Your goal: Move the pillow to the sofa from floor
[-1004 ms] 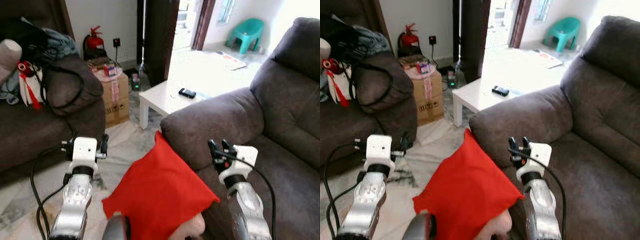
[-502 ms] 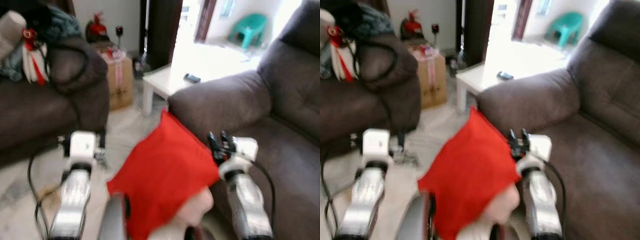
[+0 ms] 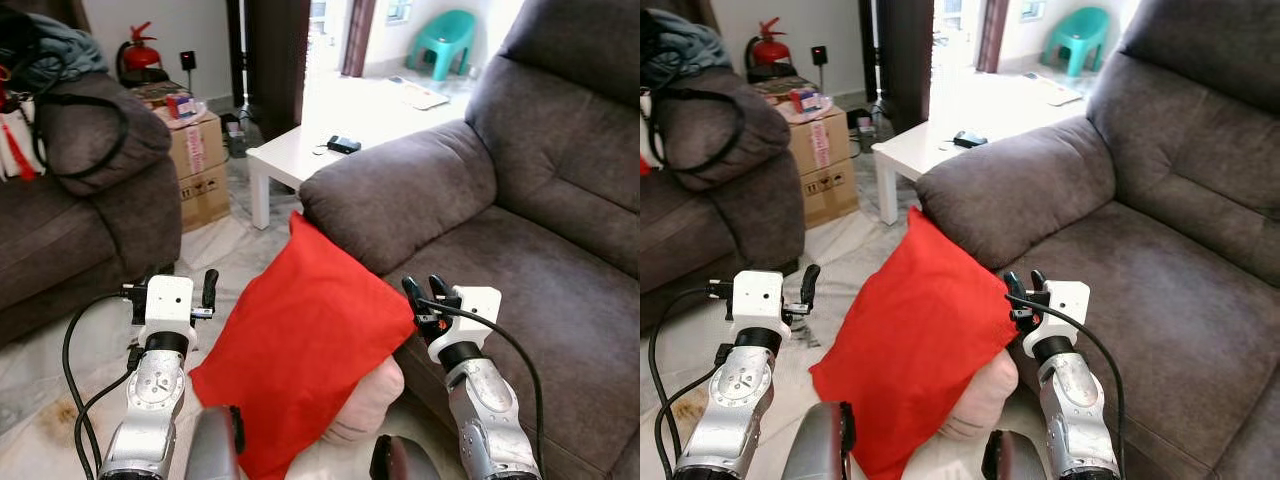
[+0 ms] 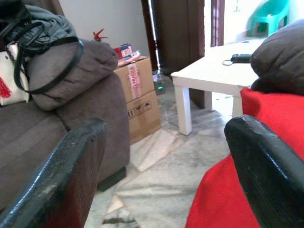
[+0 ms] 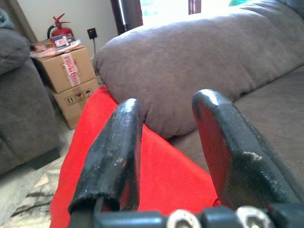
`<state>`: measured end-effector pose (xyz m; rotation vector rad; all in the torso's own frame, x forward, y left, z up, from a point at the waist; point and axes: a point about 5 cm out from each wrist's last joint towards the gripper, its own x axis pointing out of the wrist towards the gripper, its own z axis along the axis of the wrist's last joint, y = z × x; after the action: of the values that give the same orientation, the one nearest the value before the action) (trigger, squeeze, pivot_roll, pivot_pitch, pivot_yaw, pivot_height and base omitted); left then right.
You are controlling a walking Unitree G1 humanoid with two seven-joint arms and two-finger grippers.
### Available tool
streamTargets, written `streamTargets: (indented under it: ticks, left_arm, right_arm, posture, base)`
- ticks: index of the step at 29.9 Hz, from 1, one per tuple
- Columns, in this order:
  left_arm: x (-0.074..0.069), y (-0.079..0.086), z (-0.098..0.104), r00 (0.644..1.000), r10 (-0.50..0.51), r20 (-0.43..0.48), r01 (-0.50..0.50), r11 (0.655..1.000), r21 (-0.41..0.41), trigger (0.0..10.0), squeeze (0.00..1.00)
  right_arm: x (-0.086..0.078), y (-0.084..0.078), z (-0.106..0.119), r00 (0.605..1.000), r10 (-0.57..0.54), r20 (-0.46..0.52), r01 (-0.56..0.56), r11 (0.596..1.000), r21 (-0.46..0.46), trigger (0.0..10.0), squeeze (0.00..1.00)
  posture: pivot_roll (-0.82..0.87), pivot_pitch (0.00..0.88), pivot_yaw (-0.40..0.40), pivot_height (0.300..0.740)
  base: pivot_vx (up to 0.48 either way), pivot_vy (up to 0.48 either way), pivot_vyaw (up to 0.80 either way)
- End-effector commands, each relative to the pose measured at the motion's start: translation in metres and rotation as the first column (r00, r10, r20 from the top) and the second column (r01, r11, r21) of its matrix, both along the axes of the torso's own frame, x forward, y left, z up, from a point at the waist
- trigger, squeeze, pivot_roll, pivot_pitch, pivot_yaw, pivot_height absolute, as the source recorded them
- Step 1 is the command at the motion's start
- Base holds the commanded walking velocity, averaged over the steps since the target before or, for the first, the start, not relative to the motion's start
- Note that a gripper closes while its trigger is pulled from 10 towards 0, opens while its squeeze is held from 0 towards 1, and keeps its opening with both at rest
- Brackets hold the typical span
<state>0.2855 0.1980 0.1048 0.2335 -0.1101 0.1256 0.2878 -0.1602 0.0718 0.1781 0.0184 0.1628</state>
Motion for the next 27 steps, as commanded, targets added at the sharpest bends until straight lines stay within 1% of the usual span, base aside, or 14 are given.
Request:
streamTargets:
  ticks: [1, 3, 9, 12, 14, 21, 27]
  left_arm:
    - [0.0020, 0.0020, 0.0078, 1.000, 0.004, 0.021, -0.004, 1.000, 0.007, 10.0, 0.00]
    - [0.0020, 0.0030, 0.0073, 1.000, 0.010, 0.017, -0.010, 1.000, 0.007, 10.0, 0.00]
    - [0.0015, 0.0027, 0.0068, 1.000, 0.006, 0.016, -0.007, 1.000, 0.010, 10.0, 0.00]
    - [0.0015, 0.0030, 0.0063, 1.000, 0.008, 0.013, -0.008, 1.000, 0.008, 10.0, 0.00]
    - [0.0014, 0.0027, 0.0062, 1.000, 0.008, 0.012, -0.008, 1.000, 0.008, 10.0, 0.00]
    - [0.0015, 0.0022, 0.0052, 1.000, 0.006, 0.008, -0.006, 1.000, 0.006, 10.0, 0.00]
    - [0.0016, 0.0016, 0.0050, 1.000, 0.002, 0.005, -0.002, 1.000, 0.005, 10.0, 0.00]
  right_arm:
    - [0.0026, -0.0033, 0.0045, 1.000, -0.012, 0.013, 0.012, 1.000, 0.004, 10.0, 0.00]
    - [0.0031, -0.0028, 0.0050, 1.000, -0.011, 0.015, 0.010, 1.000, 0.009, 10.0, 0.00]
    - [0.0012, -0.0004, 0.0067, 0.999, 0.018, 0.030, -0.018, 1.000, -0.015, 10.0, 0.00]
    - [0.0004, -0.0001, 0.0069, 0.999, 0.023, 0.031, -0.023, 1.000, -0.013, 10.0, 0.00]
    - [0.0006, -0.0011, 0.0065, 1.000, 0.010, 0.025, -0.011, 1.000, 0.012, 10.0, 0.00]
    - [0.0014, -0.0017, 0.0067, 1.000, 0.011, 0.023, -0.011, 1.000, 0.007, 10.0, 0.00]
    - [0.0007, -0.0011, 0.0044, 1.000, 0.013, 0.009, -0.013, 1.000, 0.001, 10.0, 0.00]
  posture:
    - [0.08, 0.000, -0.100, 0.566]
    - [0.08, 0.000, -0.099, 0.566]
    - [0.07, 0.000, -0.098, 0.566]
    - [0.07, 0.000, -0.099, 0.566]
    - [0.07, 0.000, -0.099, 0.566]
    - [0.07, 0.000, -0.099, 0.566]
    - [0.07, 0.000, -0.097, 0.566]
  base:
    - [0.000, 0.000, 0.00]
    - [0.000, 0.000, 0.00]
    - [0.000, 0.000, 0.00]
    - [0.000, 0.000, 0.80]
    - [0.000, 0.000, 0.00]
    - [0.000, 0.000, 0.00]
    - [0.243, 0.000, 0.00]
